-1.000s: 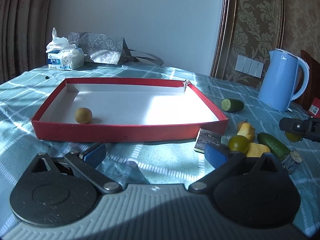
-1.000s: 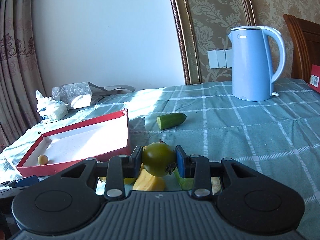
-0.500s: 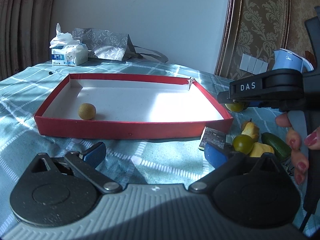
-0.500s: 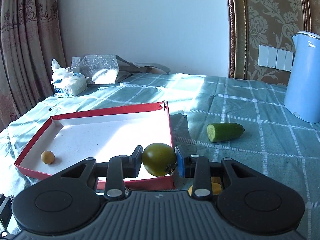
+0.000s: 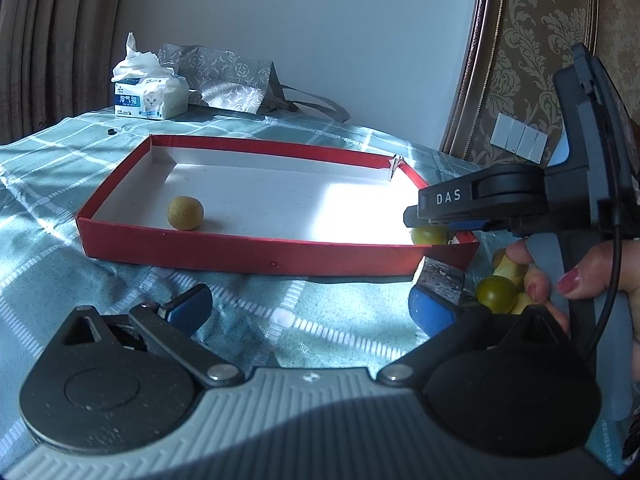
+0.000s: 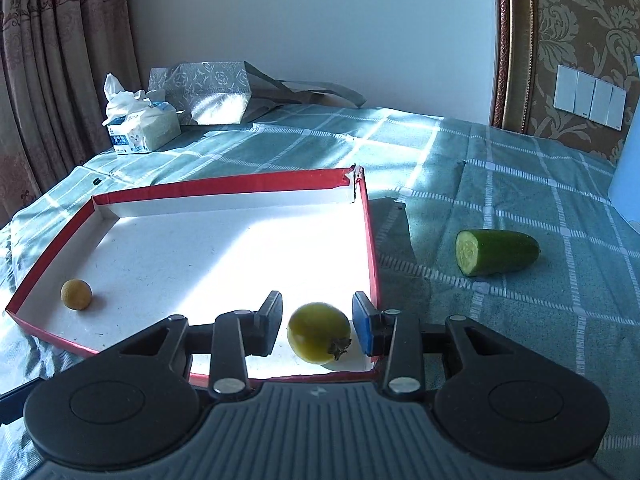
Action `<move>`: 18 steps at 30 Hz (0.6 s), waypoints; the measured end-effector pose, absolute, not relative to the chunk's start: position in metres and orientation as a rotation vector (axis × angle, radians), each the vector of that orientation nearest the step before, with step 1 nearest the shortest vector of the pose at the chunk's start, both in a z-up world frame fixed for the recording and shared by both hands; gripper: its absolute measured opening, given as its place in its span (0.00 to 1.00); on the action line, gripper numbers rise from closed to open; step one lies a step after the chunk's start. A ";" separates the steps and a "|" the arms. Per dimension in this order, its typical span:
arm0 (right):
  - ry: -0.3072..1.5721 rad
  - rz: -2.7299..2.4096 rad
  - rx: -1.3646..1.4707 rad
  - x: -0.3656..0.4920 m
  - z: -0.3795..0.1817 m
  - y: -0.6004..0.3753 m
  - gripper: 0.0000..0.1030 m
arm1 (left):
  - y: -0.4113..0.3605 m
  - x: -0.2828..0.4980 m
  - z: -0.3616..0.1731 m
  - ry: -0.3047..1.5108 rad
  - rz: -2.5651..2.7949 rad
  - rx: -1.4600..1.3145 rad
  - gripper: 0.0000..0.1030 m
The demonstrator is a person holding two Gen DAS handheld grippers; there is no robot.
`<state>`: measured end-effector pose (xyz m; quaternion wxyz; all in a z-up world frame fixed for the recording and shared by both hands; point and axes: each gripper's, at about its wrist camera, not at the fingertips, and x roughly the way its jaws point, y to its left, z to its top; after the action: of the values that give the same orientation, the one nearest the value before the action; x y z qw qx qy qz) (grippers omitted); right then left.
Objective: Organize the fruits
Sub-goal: 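Carry the green tomato into the red tray and open the right gripper, then grasp the dark eggplant slice with the right gripper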
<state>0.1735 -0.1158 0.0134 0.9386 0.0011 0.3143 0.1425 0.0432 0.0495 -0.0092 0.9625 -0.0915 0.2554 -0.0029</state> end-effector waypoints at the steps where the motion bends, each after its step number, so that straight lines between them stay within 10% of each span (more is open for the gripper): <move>1: 0.620 0.297 0.034 0.170 0.017 -0.121 0.44 | 0.049 0.044 -0.009 0.520 -0.009 -0.186 1.00; 18: 0.471 0.186 0.292 0.071 0.023 -0.217 0.56 | 0.046 0.046 -0.010 0.532 -0.056 -0.176 1.00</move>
<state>0.0707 -0.2171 0.0229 0.9576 0.1441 0.2320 0.0916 0.0457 0.0465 -0.0104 0.9607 -0.0869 0.2623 -0.0274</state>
